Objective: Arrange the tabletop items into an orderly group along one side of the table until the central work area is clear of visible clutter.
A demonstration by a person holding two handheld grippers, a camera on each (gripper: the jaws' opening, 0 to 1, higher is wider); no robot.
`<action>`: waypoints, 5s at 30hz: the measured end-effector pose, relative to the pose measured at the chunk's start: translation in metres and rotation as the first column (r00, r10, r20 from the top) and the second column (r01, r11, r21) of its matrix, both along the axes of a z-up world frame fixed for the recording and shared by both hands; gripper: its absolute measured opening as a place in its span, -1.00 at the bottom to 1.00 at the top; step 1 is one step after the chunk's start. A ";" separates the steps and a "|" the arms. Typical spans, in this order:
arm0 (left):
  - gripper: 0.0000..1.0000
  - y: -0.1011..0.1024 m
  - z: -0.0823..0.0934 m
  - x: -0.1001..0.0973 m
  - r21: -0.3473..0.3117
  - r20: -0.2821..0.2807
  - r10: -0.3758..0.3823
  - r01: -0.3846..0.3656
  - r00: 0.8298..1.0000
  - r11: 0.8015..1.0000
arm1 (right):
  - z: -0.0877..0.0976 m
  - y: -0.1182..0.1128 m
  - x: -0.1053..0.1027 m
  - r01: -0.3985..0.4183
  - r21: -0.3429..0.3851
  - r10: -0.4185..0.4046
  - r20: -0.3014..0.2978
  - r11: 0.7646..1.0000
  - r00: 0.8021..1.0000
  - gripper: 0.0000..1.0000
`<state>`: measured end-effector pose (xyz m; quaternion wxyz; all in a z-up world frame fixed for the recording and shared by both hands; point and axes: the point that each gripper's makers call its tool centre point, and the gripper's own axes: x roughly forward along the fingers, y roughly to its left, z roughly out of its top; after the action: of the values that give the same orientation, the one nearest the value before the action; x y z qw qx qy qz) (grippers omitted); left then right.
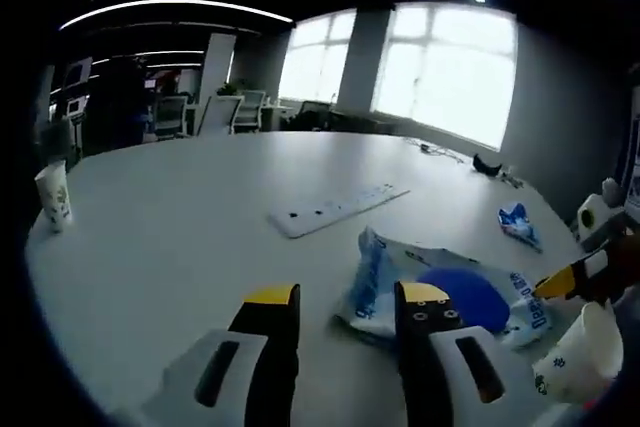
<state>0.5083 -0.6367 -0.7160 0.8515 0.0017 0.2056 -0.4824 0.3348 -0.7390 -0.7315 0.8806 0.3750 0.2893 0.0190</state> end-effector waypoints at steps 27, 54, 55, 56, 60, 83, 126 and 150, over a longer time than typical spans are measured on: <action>-0.97 0.019 0.013 -0.014 0.105 0.003 -0.050 0.049 0.999 0.993 | 0.023 -0.007 0.020 -0.034 -0.063 0.039 0.088 0.997 0.995 -1.00; -0.99 0.016 0.138 -0.058 0.165 0.204 0.011 -0.045 0.979 0.985 | 0.126 -0.031 0.009 -0.122 -0.102 0.146 0.275 0.987 0.950 -1.00; -0.99 0.014 0.140 -0.061 0.169 0.198 0.015 -0.049 0.980 0.984 | 0.128 -0.034 0.008 -0.125 -0.101 0.149 0.277 0.987 0.949 -1.00; -0.99 0.012 0.141 -0.064 0.171 0.193 0.018 -0.052 0.981 0.984 | 0.131 -0.038 0.006 -0.127 -0.101 0.151 0.280 0.987 0.948 -1.00; -0.99 0.004 0.146 -0.073 0.193 0.188 0.022 -0.059 0.982 0.979 | 0.139 -0.048 -0.001 -0.134 -0.102 0.158 0.289 0.986 0.944 -1.00; -0.99 -0.065 0.140 -0.144 0.259 0.141 0.153 -0.185 0.978 0.948 | 0.142 -0.133 -0.026 -0.211 -0.274 0.278 0.231 0.938 0.932 -1.00; -0.99 -0.052 -0.004 -0.209 0.478 0.066 0.468 -0.439 0.881 0.761 | 0.022 -0.122 -0.038 -0.541 -0.399 0.560 -0.080 0.740 0.825 -1.00; -0.99 -0.040 -0.020 -0.203 0.428 0.015 0.579 -0.529 0.815 0.733 | 0.003 -0.127 -0.034 -0.556 -0.369 0.567 -0.089 0.745 0.819 -1.00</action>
<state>0.3054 -0.6765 -0.7359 0.9222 0.0912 0.3441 -0.1509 0.3004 -0.8658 -0.7283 0.8932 0.0931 0.3739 0.2318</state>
